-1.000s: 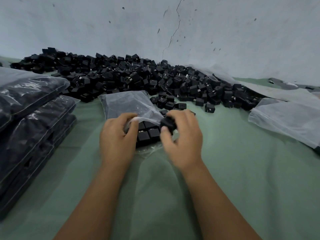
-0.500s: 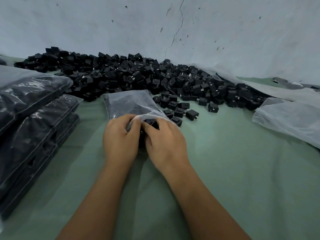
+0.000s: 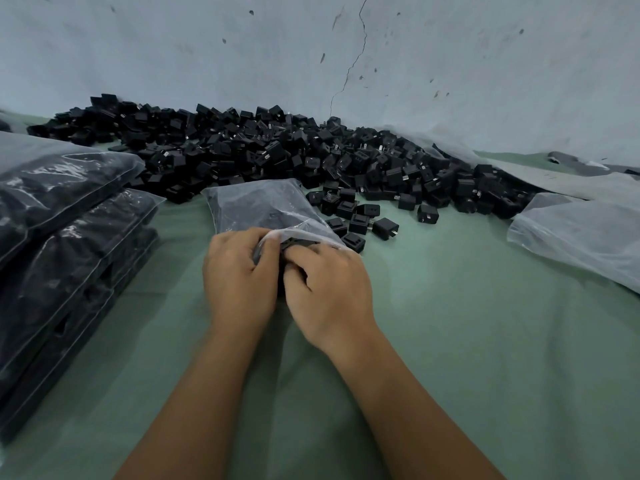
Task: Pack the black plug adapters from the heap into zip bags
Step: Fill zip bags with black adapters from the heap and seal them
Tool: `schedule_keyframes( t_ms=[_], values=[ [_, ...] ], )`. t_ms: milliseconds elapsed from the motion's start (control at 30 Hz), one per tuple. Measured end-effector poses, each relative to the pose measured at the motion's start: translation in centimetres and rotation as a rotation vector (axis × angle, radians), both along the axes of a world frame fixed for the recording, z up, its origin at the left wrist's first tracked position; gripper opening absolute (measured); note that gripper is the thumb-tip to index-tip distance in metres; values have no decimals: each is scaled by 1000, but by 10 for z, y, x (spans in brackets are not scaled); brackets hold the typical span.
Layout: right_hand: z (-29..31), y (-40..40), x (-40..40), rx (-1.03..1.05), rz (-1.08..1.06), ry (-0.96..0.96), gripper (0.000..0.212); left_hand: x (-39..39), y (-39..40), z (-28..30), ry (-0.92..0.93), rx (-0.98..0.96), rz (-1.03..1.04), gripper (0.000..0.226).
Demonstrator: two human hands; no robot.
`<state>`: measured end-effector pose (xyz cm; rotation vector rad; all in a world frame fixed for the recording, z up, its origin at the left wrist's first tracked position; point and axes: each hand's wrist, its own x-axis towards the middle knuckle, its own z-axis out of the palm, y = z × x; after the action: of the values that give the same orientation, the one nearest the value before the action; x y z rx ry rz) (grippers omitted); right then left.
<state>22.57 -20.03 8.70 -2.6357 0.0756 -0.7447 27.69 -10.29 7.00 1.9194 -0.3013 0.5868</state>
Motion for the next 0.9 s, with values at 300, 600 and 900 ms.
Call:
schedule_keyframes(
  t_ms=[300, 600, 900],
  values=[
    [-5, -1, 11, -46, 64, 125, 34, -4, -1, 3, -78, 1, 0, 25],
    [-3, 8, 9, -306, -38, 205, 38, -5, -2, 4, -143, 7, 4, 22],
    [6, 10, 20, -262, -60, 275, 38, -5, -2, 3, -211, 57, 4, 17]
  ],
)
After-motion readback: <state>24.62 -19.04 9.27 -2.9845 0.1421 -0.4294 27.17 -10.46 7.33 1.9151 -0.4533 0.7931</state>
